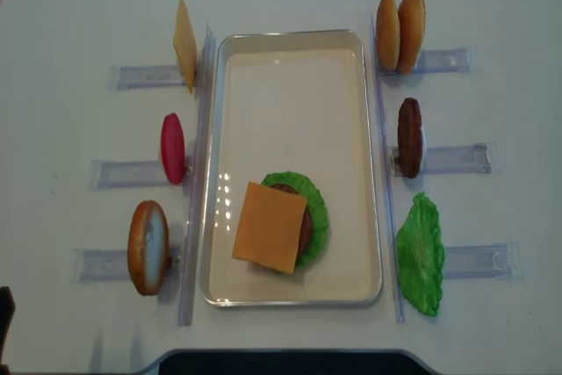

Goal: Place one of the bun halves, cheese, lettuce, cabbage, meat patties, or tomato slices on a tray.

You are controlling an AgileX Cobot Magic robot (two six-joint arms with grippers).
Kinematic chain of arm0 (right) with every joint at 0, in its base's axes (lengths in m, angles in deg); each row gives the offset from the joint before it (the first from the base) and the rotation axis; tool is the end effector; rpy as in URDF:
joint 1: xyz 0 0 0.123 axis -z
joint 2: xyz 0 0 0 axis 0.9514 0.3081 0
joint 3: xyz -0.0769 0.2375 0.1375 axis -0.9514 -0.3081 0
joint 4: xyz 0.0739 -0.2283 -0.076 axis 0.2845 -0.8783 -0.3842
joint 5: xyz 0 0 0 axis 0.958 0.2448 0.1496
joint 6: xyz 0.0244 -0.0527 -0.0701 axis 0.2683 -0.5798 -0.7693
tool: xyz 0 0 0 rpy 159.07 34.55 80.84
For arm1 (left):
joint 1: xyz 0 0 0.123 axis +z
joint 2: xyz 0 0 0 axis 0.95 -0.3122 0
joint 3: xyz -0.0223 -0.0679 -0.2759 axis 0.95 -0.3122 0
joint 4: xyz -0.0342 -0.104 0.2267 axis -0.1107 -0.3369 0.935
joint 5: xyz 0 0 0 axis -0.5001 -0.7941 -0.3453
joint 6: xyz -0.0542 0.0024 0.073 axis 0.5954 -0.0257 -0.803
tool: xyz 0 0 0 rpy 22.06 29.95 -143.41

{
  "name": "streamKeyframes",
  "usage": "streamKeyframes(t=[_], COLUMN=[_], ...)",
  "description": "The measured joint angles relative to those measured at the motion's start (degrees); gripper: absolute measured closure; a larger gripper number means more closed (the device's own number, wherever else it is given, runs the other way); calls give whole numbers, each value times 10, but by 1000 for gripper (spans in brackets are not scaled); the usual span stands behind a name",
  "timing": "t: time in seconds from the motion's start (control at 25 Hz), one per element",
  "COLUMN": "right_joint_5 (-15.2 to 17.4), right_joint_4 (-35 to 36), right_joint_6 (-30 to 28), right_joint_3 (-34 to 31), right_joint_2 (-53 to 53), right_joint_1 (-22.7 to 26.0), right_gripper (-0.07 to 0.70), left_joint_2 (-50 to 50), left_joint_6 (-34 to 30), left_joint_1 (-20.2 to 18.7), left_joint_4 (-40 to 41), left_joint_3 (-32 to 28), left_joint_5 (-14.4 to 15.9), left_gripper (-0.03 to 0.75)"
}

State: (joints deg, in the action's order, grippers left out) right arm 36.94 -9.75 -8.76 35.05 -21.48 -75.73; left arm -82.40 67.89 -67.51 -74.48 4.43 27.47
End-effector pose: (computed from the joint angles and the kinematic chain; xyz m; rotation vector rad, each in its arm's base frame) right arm -0.0091 -0.0012 0.2705 0.0273 2.1166 0.0825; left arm -0.0062 0.0029 0.2651 -0.0704 2.1073 0.1019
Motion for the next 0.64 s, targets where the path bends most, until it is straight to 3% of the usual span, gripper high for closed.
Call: streamKeyframes(t=[0.64], right_joint_5=[0], right_joint_4=[0], right_joint_6=[0], right_joint_3=[0], right_joint_2=[0], right_joint_1=[0], right_gripper=[146], left_joint_2=[0], left_joint_6=[0], left_joint_1=[0], left_joint_4=[0], left_joint_3=[0], left_joint_5=[0], left_gripper=[272])
